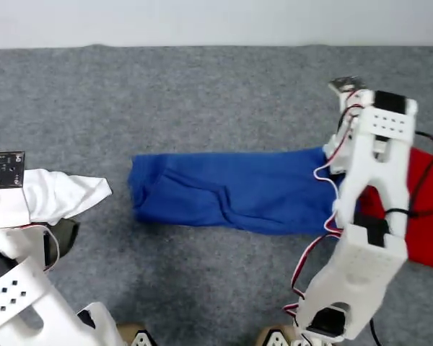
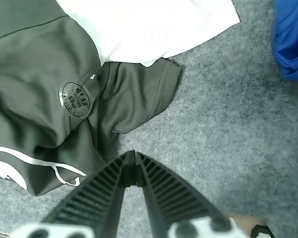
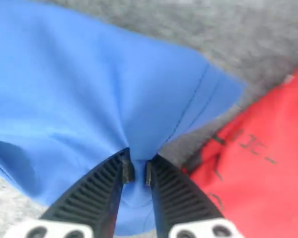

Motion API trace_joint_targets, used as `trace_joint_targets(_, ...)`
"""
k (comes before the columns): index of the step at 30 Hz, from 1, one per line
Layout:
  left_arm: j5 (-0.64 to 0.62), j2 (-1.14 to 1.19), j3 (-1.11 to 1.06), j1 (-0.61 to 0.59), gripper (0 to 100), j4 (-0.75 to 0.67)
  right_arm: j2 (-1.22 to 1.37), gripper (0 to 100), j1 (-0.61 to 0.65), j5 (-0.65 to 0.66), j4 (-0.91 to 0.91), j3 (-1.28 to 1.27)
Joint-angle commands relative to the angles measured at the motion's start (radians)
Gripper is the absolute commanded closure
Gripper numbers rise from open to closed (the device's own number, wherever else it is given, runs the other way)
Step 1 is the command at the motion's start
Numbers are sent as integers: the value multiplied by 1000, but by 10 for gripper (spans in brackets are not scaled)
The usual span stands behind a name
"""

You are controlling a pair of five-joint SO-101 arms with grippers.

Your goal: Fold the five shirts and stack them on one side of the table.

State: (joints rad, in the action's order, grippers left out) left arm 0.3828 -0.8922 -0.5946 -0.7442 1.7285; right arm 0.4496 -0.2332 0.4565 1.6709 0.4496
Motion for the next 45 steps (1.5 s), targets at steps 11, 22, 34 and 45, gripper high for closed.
trace_joint_targets(11, 12, -11, 2, 5, 993, 9, -101, 988, -10, 103, 41, 23)
trace_joint_targets(22, 8, -11, 2, 5, 993, 9, -150, 988, 378, -31, 116, 23)
trace_joint_targets(34, 8, -18, 1, 3, 993, 11, -183, 988, 702, -81, 36, 23)
trace_joint_targets(45, -23, -18, 1, 3, 993, 12, -76, 988, 822, -74, -206, 23)
